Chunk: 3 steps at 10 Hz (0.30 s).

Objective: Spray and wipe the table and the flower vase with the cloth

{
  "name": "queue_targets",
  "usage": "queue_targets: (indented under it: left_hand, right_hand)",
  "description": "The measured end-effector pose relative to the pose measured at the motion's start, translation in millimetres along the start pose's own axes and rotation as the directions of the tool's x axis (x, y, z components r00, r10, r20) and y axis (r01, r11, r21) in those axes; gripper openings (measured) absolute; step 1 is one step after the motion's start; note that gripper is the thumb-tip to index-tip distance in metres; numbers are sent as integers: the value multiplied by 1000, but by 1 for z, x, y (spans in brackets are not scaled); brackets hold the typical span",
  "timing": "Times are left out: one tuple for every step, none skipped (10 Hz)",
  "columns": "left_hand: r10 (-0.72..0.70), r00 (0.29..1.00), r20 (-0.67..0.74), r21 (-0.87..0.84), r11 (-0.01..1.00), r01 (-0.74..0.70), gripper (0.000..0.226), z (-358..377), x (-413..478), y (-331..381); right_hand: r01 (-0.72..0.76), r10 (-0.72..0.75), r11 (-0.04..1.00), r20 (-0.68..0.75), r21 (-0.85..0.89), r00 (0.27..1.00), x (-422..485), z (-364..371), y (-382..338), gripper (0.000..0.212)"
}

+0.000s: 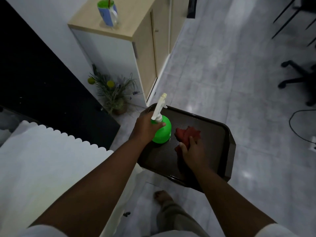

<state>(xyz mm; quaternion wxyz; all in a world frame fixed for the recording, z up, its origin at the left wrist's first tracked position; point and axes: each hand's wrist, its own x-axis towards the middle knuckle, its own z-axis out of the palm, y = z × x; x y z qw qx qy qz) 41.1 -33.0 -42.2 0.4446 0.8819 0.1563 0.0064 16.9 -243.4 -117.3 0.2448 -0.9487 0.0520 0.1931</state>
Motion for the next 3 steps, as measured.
queue_targets:
  left_hand:
    - [9,997,75,49,999,-13,64,-9,-3,1]
    - [-25,994,106,105,994,14,74,-32,-14,5]
    - [-92,995,24,103,991,89,73,-56,-36,-5]
  right_hand:
    - [35,-35,998,-12,-45,999,-10,-6,1,67]
    - [74,-81,993,-76,-94,994,-25,-16,-10,62]
    - [163,-182,971,-99,-172,978,-41,-17,-20,54]
